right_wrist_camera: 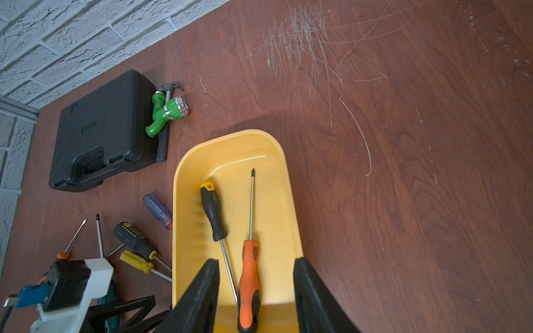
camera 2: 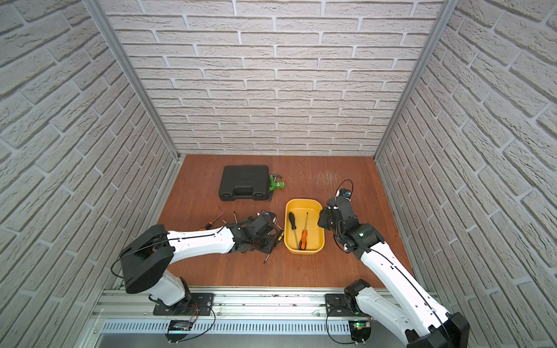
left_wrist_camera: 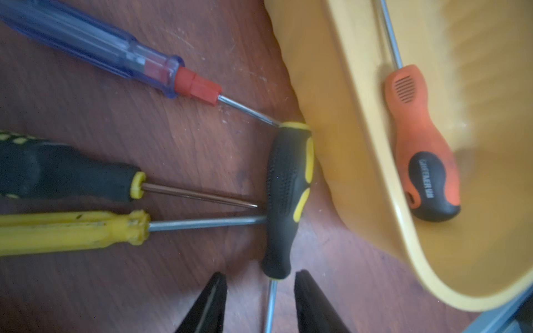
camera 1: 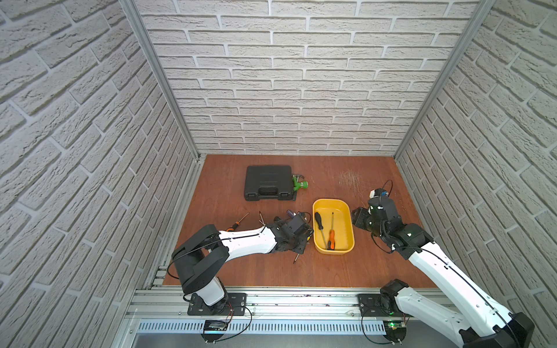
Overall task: Put the screwdriver on the desktop into the storage box
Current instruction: Pick up the screwdriver from the center of the board.
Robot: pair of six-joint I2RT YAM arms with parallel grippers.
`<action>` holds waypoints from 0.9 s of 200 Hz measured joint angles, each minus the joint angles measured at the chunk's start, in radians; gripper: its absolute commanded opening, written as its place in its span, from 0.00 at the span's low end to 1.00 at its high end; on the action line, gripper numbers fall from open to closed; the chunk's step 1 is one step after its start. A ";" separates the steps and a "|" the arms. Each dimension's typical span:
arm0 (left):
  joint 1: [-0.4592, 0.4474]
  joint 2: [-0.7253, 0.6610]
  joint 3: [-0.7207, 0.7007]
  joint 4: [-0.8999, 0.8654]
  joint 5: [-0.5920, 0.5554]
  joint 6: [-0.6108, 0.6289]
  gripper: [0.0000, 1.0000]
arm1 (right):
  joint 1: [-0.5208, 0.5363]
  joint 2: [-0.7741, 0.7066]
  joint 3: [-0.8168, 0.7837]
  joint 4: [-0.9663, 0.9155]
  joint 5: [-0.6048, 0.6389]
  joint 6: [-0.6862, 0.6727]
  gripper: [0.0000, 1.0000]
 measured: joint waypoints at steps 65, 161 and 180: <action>0.000 0.018 0.001 0.002 0.005 0.000 0.42 | 0.000 -0.004 0.000 0.000 0.002 0.000 0.47; 0.000 0.048 0.027 0.011 0.024 0.000 0.39 | 0.000 -0.004 0.000 0.000 0.002 0.000 0.47; 0.000 0.051 0.028 0.015 0.027 0.000 0.38 | 0.000 -0.004 0.000 0.000 0.002 0.000 0.47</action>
